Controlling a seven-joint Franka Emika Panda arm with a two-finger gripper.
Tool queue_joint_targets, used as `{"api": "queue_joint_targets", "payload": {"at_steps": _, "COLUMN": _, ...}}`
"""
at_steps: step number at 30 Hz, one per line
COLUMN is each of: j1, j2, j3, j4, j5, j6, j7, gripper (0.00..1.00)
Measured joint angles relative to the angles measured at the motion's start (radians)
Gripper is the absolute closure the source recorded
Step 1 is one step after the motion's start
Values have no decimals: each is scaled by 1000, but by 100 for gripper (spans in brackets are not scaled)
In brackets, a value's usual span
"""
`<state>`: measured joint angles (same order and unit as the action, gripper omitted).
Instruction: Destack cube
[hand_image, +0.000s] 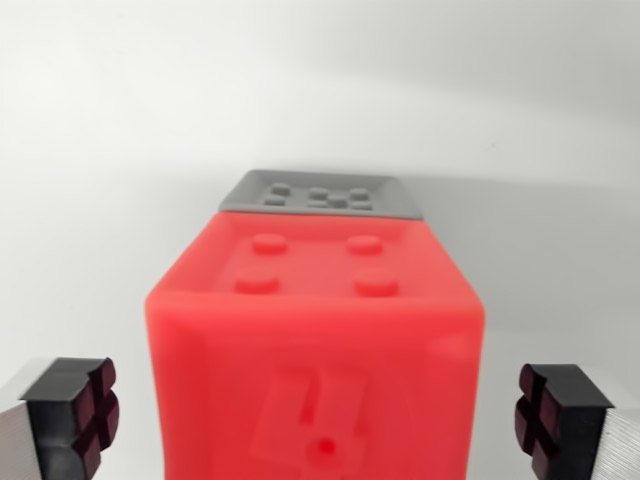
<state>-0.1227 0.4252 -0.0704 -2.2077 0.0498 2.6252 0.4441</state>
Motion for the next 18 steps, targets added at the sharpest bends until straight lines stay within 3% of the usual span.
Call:
{"api": "queue_joint_targets", "payload": {"at_steps": 11, "j1": -6, "j2": 37, "j3": 7, "j4": 6, "j5": 2, "j6": 31, "j7": -2, "gripper": 0}}
{"api": "queue_joint_targets", "payload": {"at_steps": 12, "j1": -7, "j2": 37, "j3": 7, "j4": 6, "j5": 2, "j6": 32, "j7": -2, "gripper": 100}}
{"api": "queue_joint_targets", "payload": {"at_steps": 18, "j1": -7, "j2": 37, "j3": 7, "j4": 6, "j5": 2, "j6": 33, "j7": -2, "gripper": 100}}
